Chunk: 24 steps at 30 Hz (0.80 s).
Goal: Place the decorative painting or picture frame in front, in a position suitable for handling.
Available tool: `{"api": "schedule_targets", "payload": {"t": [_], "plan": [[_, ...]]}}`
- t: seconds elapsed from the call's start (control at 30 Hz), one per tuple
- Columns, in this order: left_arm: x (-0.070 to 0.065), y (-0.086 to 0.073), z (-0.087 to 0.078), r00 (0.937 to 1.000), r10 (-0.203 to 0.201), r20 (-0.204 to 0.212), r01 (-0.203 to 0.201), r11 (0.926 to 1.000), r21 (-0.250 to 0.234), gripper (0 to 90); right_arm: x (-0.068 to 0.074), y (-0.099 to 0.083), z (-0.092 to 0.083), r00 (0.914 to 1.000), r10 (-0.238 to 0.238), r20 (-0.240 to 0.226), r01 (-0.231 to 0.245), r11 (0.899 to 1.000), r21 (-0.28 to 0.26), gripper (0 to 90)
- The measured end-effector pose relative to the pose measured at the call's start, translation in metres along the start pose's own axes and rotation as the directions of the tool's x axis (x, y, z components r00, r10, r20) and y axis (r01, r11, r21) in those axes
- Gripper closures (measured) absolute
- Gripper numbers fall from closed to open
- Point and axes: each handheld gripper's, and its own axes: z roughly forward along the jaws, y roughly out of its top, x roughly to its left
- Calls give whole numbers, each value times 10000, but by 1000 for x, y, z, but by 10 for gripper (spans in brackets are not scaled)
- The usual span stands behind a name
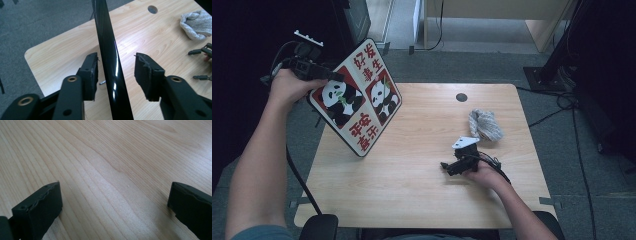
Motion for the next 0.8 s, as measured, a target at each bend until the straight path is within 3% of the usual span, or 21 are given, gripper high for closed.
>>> {"api": "schedule_targets", "payload": {"t": [0.03, 0.43, 0.53, 0.8], "plan": [[0, 1, 1, 10000, -34, 20, 34, 10000, 84, 591, 0, 0, 0, 10000, 0, 0, 0, 10000, 1, 0], [3, 14, 11, 9999, 24, 114, -36, 9950, 1000, 673, 0, 0, 0, 10000, -32, -1, 32, 10000, -9, 0], [5, 16, 14, 9996, -43, 268, 7, 9915, 1301, 733, 0, 0, 0, 10000, -23, 0, 23, 10000, -12, 0], [7, 19, 16, 9950, -834, 548, 735, 9839, 1626, 781, 0, 0, 0, 10000, -24, 5, 24, 10000, -15, 0]]}}
